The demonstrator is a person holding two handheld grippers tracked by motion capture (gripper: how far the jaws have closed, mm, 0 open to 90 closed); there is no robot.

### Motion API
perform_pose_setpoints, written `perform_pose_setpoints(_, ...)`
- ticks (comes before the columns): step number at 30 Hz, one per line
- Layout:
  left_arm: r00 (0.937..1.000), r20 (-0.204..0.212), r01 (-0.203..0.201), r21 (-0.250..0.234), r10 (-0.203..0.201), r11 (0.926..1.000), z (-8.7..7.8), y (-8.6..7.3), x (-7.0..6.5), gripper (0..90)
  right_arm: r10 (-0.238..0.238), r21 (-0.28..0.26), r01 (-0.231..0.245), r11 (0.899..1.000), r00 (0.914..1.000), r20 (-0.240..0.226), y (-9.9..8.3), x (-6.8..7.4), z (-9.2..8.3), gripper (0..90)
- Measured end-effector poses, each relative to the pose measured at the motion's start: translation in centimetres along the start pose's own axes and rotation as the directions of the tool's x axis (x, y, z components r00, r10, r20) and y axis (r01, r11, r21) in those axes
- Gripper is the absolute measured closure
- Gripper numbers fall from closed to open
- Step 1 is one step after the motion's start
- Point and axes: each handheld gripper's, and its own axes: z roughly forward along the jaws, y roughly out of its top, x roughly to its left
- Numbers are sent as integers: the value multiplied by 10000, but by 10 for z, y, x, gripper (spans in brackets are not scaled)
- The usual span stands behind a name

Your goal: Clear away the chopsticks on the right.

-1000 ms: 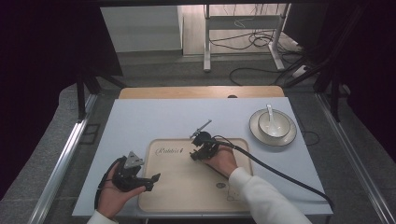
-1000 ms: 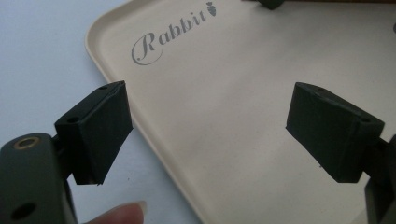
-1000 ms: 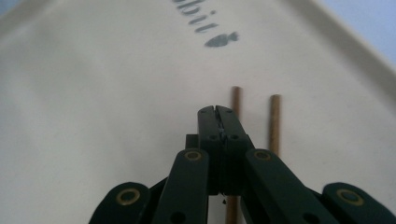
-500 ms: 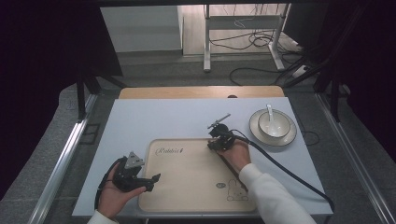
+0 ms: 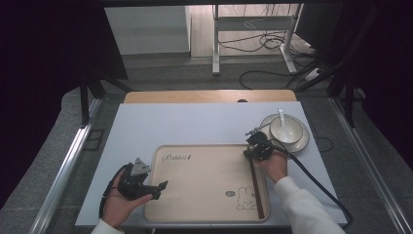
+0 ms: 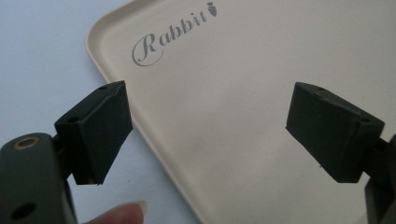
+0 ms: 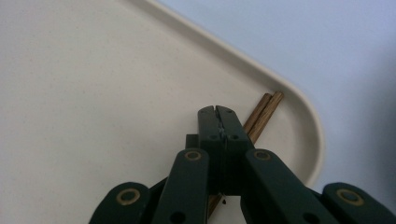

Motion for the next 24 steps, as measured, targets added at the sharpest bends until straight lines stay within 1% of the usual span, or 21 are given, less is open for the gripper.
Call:
perform_pose_setpoints(1,10000,-5,36,6,-36,10000,0,0,0,143,-76,-206,73,9998,9999,-133,-4,0,-1,893)
perform_pose_setpoints(2,10000,-2,10,12,-10,10000,1,0,0,143,-76,-206,73,9998,9999,-133,-4,0,-1,893)
perform_pose_setpoints(3,10000,2,20,18,-20,10000,1,0,0,143,-124,-541,109,9985,9995,-276,-6,3,-6,893)
perform_pose_setpoints(4,10000,-2,23,11,-23,10000,1,1,0,143,-124,-541,109,9985,9995,-276,-6,3,-6,893)
perform_pose_setpoints(5,10000,-11,63,-3,-63,10000,0,0,-1,143,-257,-817,218,9964,9986,-472,-8,5,-10,893)
perform_pose_setpoints(6,10000,-14,90,-3,-90,10000,0,0,0,143,-745,-1274,656,9897,9950,-670,-13,11,-21,893)
perform_pose_setpoints(7,10000,-14,90,-3,-90,10000,0,0,0,143,-745,-1274,656,9897,9950,-670,-13,11,-21,893)
perform_pose_setpoints(8,10000,-12,89,7,-89,10000,0,0,0,143,-998,-1560,865,9840,9918,-800,-22,14,-35,893)
perform_pose_setpoints(9,10000,-12,89,7,-89,10000,0,0,0,143,-998,-1560,865,9840,9918,-800,-22,14,-35,893)
perform_pose_setpoints(10,10000,-7,87,16,-87,10000,0,-1,0,143,-1081,-1696,923,9812,9904,-861,-26,14,-40,893)
perform_pose_setpoints(11,10000,-19,90,19,-90,10000,0,-1,0,143,-1045,-2005,824,9762,9892,-1025,-42,13,-59,892)
perform_pose_setpoints(12,10000,-19,90,19,-90,10000,0,-1,0,143,-1045,-2005,824,9762,9892,-1025,-42,13,-59,892)
perform_pose_setpoints(13,10000,-27,92,8,-92,10000,0,-1,0,143,-978,-2107,725,9748,9889,-1119,-47,12,-65,892)
perform_pose_setpoints(14,10000,-29,91,-3,-91,10000,-1,-1,0,143,-799,-2349,474,9709,9882,-1309,-56,9,-76,892)
perform_pose_setpoints(15,10000,-27,83,-13,-83,10000,-1,-1,0,143,-588,-2665,210,9636,9891,-1346,-72,4,-93,891)
perform_pose_setpoints(16,9999,-22,113,-42,-113,9999,-1,-1,-1,143,-588,-2665,210,9636,9891,-1346,-72,4,-93,891)
perform_pose_setpoints(17,10000,-26,75,-6,-75,10000,0,0,-1,143,-503,-2783,111,9604,9897,-1341,-78,2,-99,891)
perform_pose_setpoints(19,9999,-38,138,-60,-138,9999,1,0,-1,143,-153,-3066,-331,9513,9879,-1542,-97,-4,-113,885)
perform_pose_setpoints(22,9999,-51,144,-71,-144,9999,1,0,-1,143,8,-3215,-530,9454,9870,-1605,-120,-9,-125,885)
perform_pose_setpoints(23,9999,-51,146,-84,-146,9999,1,1,-1,143,150,-3248,-690,9432,9860,-1660,-133,-13,-130,875)
perform_pose_setpoints(24,9999,-48,151,-94,-152,9998,1,1,-1,143,150,-3248,-690,9432,9860,-1660,-133,-13,-130,875)
